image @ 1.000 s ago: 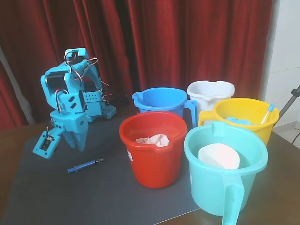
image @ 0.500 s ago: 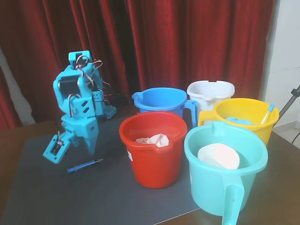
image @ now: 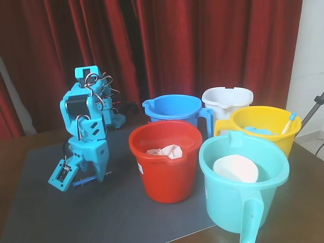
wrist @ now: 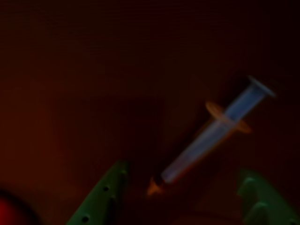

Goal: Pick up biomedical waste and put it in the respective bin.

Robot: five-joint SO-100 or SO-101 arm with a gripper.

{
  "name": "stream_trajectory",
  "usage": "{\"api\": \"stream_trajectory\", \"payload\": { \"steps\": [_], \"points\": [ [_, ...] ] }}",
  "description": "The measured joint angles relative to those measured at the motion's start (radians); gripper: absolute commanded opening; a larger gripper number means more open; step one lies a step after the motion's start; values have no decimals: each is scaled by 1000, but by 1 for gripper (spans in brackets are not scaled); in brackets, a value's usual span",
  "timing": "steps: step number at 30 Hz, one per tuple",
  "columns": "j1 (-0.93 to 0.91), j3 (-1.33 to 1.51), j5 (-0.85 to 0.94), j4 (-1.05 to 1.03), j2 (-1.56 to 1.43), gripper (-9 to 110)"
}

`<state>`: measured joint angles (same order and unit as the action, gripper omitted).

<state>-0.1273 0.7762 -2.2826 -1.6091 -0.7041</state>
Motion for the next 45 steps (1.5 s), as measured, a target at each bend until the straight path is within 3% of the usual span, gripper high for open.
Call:
{"api": "stream_trajectory", "payload": {
  "steps": [35, 45],
  "points": [
    [-41, 130, 112, 17, 41, 24],
    [-44, 130, 115, 17, 40, 7]
  ]
}}
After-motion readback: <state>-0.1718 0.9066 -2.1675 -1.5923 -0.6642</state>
